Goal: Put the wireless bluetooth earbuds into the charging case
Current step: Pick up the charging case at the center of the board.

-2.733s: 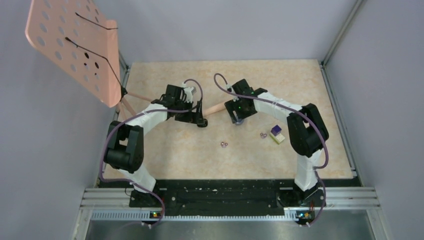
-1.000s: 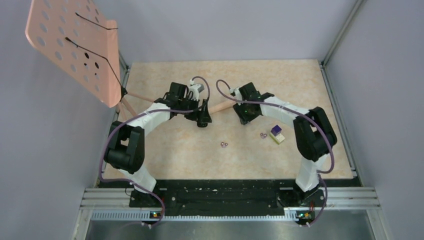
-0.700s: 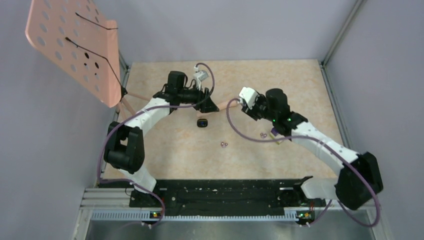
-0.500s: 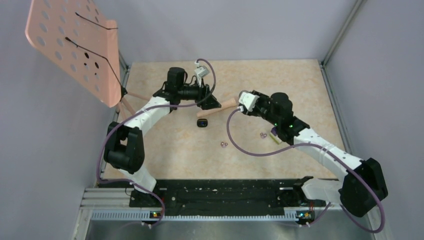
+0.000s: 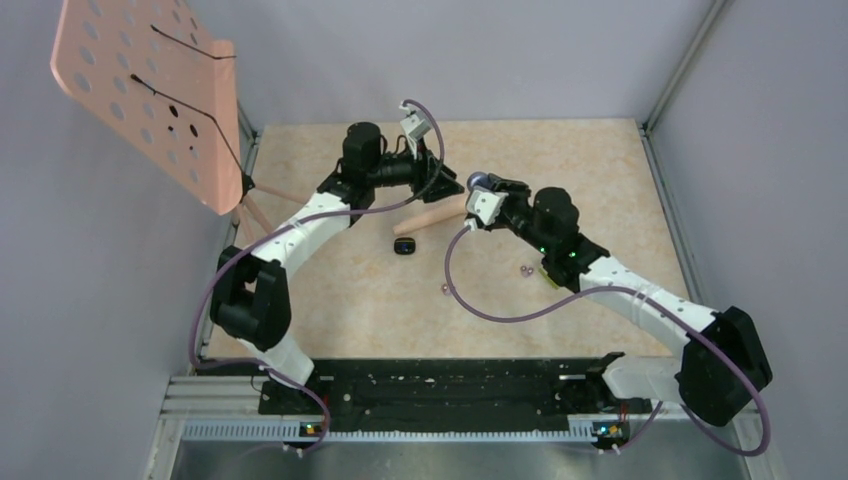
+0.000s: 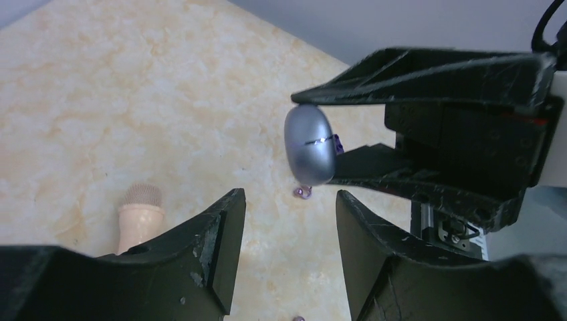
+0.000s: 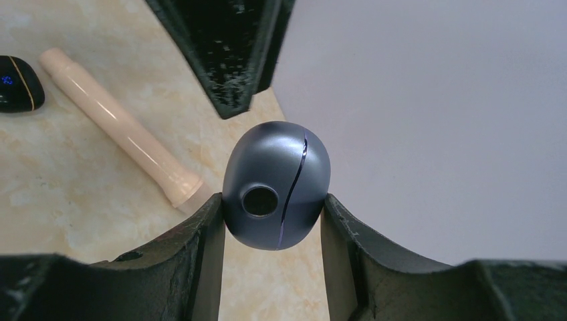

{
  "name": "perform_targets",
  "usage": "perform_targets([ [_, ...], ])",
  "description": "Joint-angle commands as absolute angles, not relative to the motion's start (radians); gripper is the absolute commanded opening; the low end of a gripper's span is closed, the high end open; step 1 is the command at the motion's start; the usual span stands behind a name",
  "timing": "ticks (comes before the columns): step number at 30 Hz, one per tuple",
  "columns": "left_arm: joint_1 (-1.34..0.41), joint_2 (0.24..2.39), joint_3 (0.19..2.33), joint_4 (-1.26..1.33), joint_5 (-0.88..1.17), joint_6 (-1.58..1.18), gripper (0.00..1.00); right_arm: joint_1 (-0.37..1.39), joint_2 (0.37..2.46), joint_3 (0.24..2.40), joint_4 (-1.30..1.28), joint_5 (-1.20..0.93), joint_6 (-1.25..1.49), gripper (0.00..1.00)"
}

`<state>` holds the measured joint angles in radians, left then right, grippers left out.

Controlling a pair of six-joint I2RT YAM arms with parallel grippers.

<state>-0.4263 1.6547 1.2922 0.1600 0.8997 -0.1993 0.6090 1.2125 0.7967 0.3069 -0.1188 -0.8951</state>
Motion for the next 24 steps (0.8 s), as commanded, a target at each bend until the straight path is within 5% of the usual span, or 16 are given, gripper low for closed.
perform_targets([
  [1,-0.44,1.672,1.346,0.273,0.914,-0.244,0.57,0.632,1.223,0.833,0.358,-0.14,-0.913,0.0],
  [24,-0.454,1.771,1.432,0.23,0.982,-0.271,0.53,0.656,1.278,0.861,0.445,-0.078,-0.906,0.0],
])
